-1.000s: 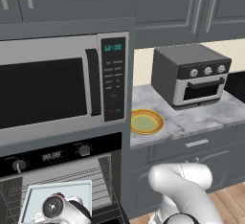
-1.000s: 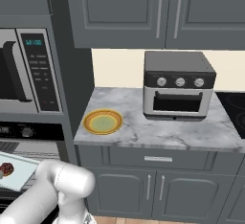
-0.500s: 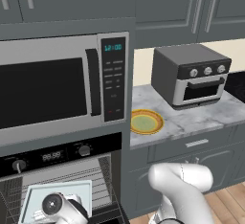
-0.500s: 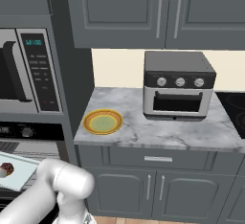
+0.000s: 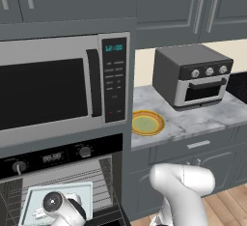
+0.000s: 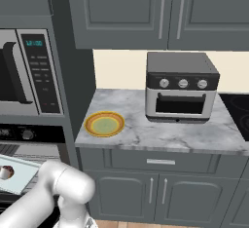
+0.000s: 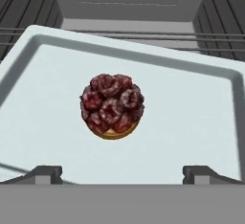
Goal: Take the baked cake out of the oven and place it on the plate for cooling. Then close the oven door.
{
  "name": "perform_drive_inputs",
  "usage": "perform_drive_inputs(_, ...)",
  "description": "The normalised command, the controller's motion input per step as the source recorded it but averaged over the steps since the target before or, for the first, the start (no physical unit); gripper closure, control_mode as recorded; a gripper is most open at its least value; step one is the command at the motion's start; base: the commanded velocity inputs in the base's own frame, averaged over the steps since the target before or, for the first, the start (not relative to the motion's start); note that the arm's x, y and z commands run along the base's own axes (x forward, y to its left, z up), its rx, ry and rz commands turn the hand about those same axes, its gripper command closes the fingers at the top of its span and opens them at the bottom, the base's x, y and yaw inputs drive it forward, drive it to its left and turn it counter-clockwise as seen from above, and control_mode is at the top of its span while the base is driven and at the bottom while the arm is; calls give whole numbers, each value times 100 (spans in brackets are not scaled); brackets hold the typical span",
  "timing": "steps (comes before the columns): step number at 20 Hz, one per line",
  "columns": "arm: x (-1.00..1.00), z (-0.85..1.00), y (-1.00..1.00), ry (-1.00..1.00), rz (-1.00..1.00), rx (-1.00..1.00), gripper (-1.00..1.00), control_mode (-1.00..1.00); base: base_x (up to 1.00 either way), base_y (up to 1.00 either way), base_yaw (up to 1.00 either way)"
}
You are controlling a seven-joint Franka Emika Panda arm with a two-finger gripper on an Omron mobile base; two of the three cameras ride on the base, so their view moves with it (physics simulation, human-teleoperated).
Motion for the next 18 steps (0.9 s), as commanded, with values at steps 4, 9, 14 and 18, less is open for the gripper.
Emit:
perform_drive_inputs(4, 7, -19, 12, 0, 0, 0, -100, -100, 0, 0, 0)
perform_drive_inputs(9, 8, -15, 13, 0, 0, 0, -100, -100, 0, 0, 0)
perform_drive_inputs(14, 14, -10, 11, 0, 0, 0, -100, -100, 0, 0, 0)
perform_drive_inputs(18, 19, -3, 2, 0, 0, 0, -100, -100, 0, 0, 0)
